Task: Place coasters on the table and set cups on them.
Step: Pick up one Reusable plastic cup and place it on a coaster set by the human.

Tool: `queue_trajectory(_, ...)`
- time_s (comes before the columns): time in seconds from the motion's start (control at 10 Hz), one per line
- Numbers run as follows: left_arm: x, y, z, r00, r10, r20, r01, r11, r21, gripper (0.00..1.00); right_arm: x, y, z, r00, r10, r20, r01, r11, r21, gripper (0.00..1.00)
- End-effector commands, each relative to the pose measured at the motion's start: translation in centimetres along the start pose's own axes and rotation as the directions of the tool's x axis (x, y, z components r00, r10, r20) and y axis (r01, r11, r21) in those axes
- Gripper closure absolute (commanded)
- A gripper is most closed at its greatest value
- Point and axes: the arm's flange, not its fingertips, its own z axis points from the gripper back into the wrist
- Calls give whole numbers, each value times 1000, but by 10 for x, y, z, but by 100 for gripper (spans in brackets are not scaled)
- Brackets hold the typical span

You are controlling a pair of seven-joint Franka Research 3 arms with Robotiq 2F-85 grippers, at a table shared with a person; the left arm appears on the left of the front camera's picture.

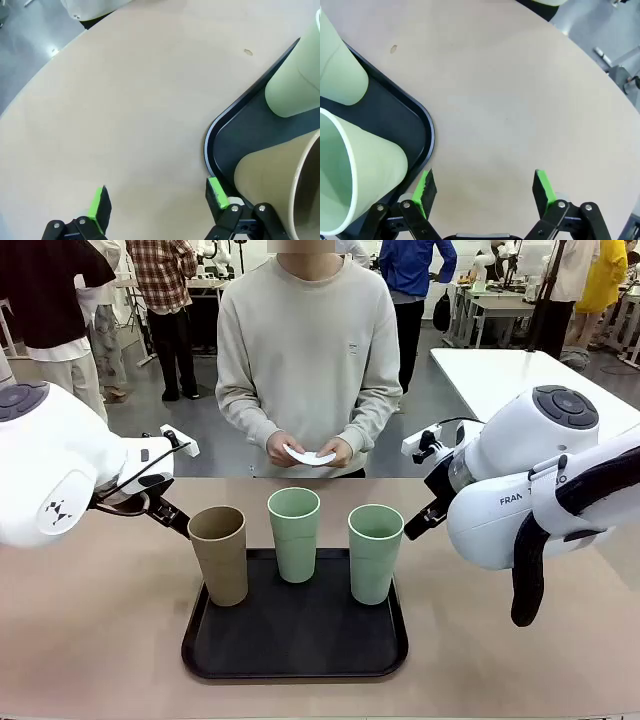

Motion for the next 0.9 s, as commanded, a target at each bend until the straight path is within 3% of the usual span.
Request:
queue_trajectory(0.0,0,0,0,1000,0,0,0,1000,0,0,0,0,0,1000,0,0,0,1000,0,0)
queue_trajectory(0.8,0,0,0,1000,0,0,0,1000,0,0,0,0,0,1000,0,0,0,1000,0,0)
